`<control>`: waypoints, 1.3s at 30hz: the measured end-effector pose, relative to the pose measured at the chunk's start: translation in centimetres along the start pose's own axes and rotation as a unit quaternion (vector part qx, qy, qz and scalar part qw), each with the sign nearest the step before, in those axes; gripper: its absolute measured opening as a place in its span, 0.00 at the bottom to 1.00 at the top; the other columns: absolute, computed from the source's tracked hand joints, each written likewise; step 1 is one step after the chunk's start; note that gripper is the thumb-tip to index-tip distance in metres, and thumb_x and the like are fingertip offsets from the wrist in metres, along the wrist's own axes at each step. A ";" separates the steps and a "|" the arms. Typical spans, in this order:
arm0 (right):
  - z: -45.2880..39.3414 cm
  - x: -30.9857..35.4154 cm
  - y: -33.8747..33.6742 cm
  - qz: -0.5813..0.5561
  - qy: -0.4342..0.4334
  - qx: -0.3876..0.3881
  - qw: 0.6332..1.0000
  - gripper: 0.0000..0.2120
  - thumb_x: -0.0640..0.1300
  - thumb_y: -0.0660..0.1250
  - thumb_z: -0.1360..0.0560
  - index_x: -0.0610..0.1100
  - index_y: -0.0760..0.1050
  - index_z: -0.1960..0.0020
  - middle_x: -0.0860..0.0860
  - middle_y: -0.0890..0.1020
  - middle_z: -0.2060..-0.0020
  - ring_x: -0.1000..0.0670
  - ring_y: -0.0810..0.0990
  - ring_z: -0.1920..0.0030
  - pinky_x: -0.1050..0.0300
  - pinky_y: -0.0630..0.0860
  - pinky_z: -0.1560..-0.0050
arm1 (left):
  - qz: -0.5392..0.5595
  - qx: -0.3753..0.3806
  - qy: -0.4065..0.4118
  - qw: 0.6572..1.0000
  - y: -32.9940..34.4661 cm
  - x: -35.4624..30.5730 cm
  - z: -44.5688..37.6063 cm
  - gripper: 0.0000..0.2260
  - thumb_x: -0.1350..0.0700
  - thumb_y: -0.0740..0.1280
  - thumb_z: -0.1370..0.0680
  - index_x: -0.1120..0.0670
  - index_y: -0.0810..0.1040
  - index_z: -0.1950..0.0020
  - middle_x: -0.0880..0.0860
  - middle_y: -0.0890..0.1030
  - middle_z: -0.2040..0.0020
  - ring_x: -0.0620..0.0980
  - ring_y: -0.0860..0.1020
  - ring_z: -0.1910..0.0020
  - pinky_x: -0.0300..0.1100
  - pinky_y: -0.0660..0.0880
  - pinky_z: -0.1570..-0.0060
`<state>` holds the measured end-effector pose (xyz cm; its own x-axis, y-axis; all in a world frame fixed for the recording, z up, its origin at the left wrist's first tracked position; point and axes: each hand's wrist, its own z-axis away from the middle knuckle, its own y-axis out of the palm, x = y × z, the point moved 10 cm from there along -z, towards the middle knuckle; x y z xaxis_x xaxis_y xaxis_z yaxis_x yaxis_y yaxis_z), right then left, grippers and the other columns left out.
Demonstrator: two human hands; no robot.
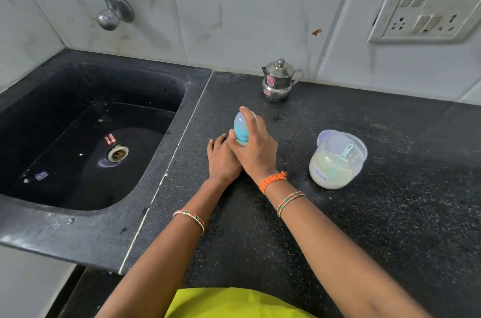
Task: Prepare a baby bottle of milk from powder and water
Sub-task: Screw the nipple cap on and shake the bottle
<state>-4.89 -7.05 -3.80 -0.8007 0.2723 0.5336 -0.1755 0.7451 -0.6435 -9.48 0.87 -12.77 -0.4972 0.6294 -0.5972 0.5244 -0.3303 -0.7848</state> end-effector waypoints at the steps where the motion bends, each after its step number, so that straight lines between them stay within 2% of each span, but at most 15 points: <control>1: 0.1 -0.2 0.3 0.006 0.007 0.003 1.000 0.29 0.52 0.68 0.28 0.55 0.58 0.33 0.45 0.76 0.46 0.45 0.81 0.56 0.52 0.78 0.66 | -0.003 0.018 0.013 1.000 0.1 0.0 0.0 0.22 0.47 0.64 0.24 0.51 0.70 0.32 0.56 0.71 0.31 0.56 0.63 0.28 0.56 0.50 0.27; 8: 1.1 -0.9 0.5 0.027 0.006 0.049 0.998 0.40 0.52 0.71 0.31 0.57 0.49 0.28 0.45 0.78 0.46 0.41 0.82 0.54 0.46 0.79 0.63 | -0.018 0.098 0.049 0.994 0.6 0.0 0.5 0.33 0.45 0.70 0.29 0.50 0.62 0.26 0.52 0.65 0.26 0.54 0.54 0.24 0.54 0.42 0.27; 12: -0.9 -3.5 0.0 -0.168 0.163 0.097 0.967 0.40 0.48 0.75 0.32 0.57 0.54 0.29 0.51 0.76 0.43 0.43 0.80 0.47 0.44 0.79 0.49 | 0.204 0.208 -0.030 0.956 0.2 0.5 0.5 0.45 0.49 0.72 0.34 0.51 0.50 0.24 0.50 0.65 0.29 0.49 0.61 0.29 0.53 0.47 0.27; 15: -1.9 -6.4 -4.8 -0.420 0.331 -0.117 0.837 0.38 0.45 0.77 0.33 0.54 0.58 0.31 0.49 0.75 0.44 0.44 0.81 0.48 0.39 0.81 0.65 | 0.384 0.199 -0.090 0.897 -1.4 2.0 0.5 0.43 0.61 0.70 0.27 0.52 0.42 0.25 0.56 0.59 0.25 0.51 0.62 0.28 0.45 0.62 0.32; 17: -2.3 -7.5 -9.6 -0.550 0.311 -0.317 0.707 0.38 0.44 0.76 0.31 0.54 0.56 0.31 0.48 0.72 0.39 0.45 0.81 0.48 0.40 0.80 0.70 | 0.425 0.150 -0.134 0.883 -2.9 3.9 0.6 0.36 0.63 0.66 0.23 0.54 0.44 0.24 0.57 0.65 0.28 0.48 0.71 0.36 0.34 0.70 0.43; 18: -2.9 -7.2 -11.3 -0.575 0.281 -0.337 0.691 0.38 0.45 0.75 0.30 0.55 0.54 0.31 0.48 0.71 0.38 0.45 0.81 0.48 0.41 0.80 0.70 | 0.432 0.139 -0.154 0.878 -3.3 4.4 0.6 0.33 0.63 0.65 0.23 0.55 0.48 0.25 0.57 0.70 0.31 0.45 0.75 0.41 0.30 0.72 0.49; 22: -5.8 -1.4 -11.8 -0.524 0.191 -0.059 0.828 0.35 0.43 0.75 0.31 0.57 0.59 0.33 0.45 0.75 0.40 0.43 0.83 0.50 0.39 0.80 0.69 | 0.394 0.131 -0.148 0.898 -4.6 2.7 -1.1 0.20 0.65 0.63 0.22 0.60 0.64 0.31 0.54 0.78 0.42 0.45 0.78 0.55 0.32 0.74 0.59; 23: -6.1 -1.4 -12.9 -0.525 0.179 -0.095 0.827 0.36 0.43 0.75 0.31 0.55 0.58 0.31 0.44 0.75 0.39 0.41 0.83 0.49 0.37 0.80 0.67 | 0.386 0.128 -0.132 0.904 -5.1 1.8 -1.9 0.17 0.65 0.62 0.22 0.59 0.67 0.33 0.53 0.79 0.44 0.44 0.78 0.56 0.35 0.74 0.62; 26: -5.8 -3.7 -16.7 -0.592 0.180 -0.316 0.719 0.39 0.42 0.74 0.30 0.53 0.53 0.29 0.45 0.72 0.37 0.40 0.80 0.44 0.33 0.80 0.61 | 0.405 0.113 -0.098 0.902 -7.1 -0.7 -3.5 0.10 0.62 0.63 0.21 0.54 0.73 0.41 0.50 0.81 0.47 0.45 0.79 0.57 0.42 0.77 0.57; 27: -5.9 -3.1 -16.8 -0.582 0.177 -0.302 0.734 0.40 0.40 0.74 0.29 0.53 0.52 0.28 0.44 0.70 0.35 0.38 0.78 0.42 0.31 0.79 0.57 | 0.413 0.110 -0.092 0.899 -7.6 -1.5 -3.8 0.08 0.62 0.63 0.21 0.53 0.75 0.43 0.49 0.82 0.49 0.45 0.80 0.57 0.45 0.77 0.55; 30: -5.7 0.7 -14.5 -0.448 0.072 -0.113 0.884 0.39 0.35 0.75 0.32 0.50 0.57 0.30 0.44 0.69 0.34 0.38 0.76 0.40 0.34 0.75 0.44 | 0.412 0.111 -0.066 0.902 -8.3 -3.6 -4.6 0.08 0.62 0.62 0.21 0.52 0.76 0.48 0.49 0.82 0.53 0.43 0.81 0.61 0.46 0.78 0.56; 34: -4.3 -1.4 -17.7 -0.481 0.081 -0.382 0.785 0.43 0.37 0.74 0.30 0.47 0.49 0.27 0.53 0.67 0.35 0.47 0.78 0.40 0.38 0.79 0.48 | 0.437 0.118 -0.056 0.890 -8.7 -4.0 -4.5 0.09 0.62 0.59 0.20 0.53 0.77 0.46 0.49 0.84 0.51 0.45 0.81 0.59 0.45 0.79 0.57; 35: -4.0 -0.8 -17.5 -0.440 0.072 -0.376 0.813 0.44 0.38 0.74 0.30 0.47 0.48 0.26 0.56 0.66 0.34 0.52 0.78 0.40 0.44 0.79 0.45 | 0.440 0.122 -0.065 0.887 -8.4 -3.5 -3.9 0.09 0.62 0.59 0.20 0.53 0.77 0.46 0.50 0.84 0.51 0.46 0.81 0.59 0.45 0.79 0.58; 37: -5.7 2.6 -16.0 -0.369 0.006 -0.202 0.907 0.44 0.41 0.76 0.32 0.52 0.52 0.26 0.65 0.67 0.34 0.55 0.78 0.43 0.52 0.79 0.45 | 0.458 0.107 -0.072 0.879 -8.4 -4.3 -4.2 0.08 0.61 0.59 0.20 0.55 0.77 0.46 0.52 0.83 0.53 0.45 0.82 0.61 0.42 0.80 0.63; 39: -6.4 2.3 -15.1 -0.395 0.016 -0.141 0.908 0.42 0.42 0.77 0.33 0.56 0.56 0.29 0.61 0.72 0.35 0.53 0.80 0.44 0.53 0.80 0.48 | 0.465 0.116 -0.078 0.874 -8.1 -5.0 -3.8 0.08 0.61 0.59 0.20 0.55 0.76 0.46 0.53 0.82 0.53 0.45 0.81 0.61 0.40 0.79 0.64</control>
<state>-0.35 -13.76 10.66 -0.4719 -0.4000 0.7857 -0.5299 0.8409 0.1098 -8.62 3.15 -2.79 -0.0275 -0.0852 -0.9960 0.6070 -0.7930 0.0511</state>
